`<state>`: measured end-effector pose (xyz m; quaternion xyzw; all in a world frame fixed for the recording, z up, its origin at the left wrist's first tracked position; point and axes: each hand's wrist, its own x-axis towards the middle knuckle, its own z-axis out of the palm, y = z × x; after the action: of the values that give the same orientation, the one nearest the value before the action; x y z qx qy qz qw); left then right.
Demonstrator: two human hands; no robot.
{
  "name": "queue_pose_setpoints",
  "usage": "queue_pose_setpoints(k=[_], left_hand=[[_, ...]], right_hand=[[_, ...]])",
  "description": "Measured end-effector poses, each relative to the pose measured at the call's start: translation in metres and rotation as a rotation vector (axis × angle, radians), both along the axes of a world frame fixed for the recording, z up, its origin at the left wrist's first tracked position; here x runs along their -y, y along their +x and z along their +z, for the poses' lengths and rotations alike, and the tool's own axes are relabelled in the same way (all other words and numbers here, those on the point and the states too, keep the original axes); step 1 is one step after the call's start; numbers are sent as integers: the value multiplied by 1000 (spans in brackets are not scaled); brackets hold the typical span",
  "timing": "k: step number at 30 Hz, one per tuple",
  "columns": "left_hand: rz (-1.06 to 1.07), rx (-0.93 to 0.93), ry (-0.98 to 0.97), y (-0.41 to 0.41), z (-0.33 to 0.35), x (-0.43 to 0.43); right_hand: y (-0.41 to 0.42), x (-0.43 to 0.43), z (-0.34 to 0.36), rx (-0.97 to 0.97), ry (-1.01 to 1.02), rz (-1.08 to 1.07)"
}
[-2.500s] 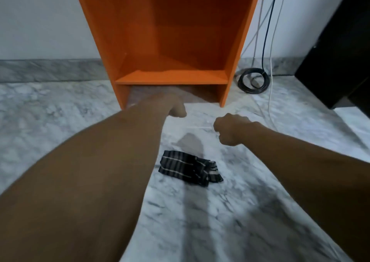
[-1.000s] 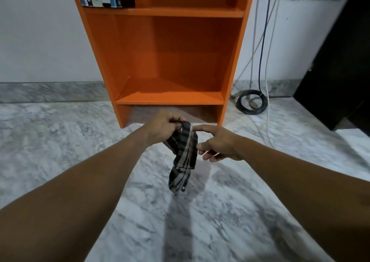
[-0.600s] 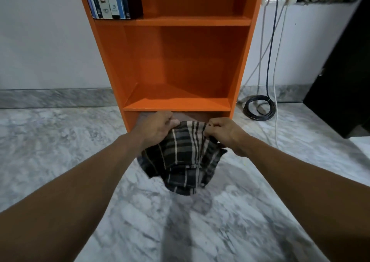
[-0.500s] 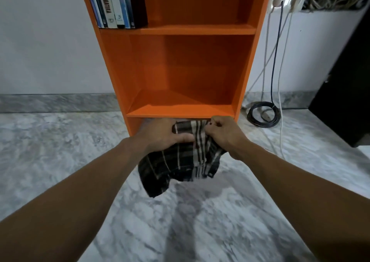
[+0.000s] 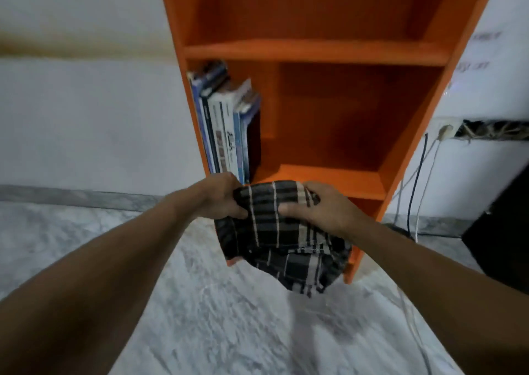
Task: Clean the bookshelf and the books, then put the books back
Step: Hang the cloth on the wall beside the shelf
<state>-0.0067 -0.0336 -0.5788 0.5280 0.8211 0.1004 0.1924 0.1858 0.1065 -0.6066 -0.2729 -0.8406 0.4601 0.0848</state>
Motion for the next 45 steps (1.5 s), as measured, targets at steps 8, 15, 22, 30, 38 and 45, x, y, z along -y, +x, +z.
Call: queue_pose_setpoints(k=[8,15,22,30,38,45], left_hand=[[215,-147,149,-67,374,86],[267,-381,238,-113,613,168],[364,-540,425,-178,689,208],[321,-571,517,-250,720,156],[281,-569,520,-352,750,70],[138,-443,708,-431,758,-8]], right_hand=[[-99,55,361,200,261,287],[-184,129,631,-112,537,313],[-249,161,720,-299,741,257],[-318,119,759,-381,796,162],[-415,60,775,-392,839,-94],[-478,17,771,-618,834,-355]])
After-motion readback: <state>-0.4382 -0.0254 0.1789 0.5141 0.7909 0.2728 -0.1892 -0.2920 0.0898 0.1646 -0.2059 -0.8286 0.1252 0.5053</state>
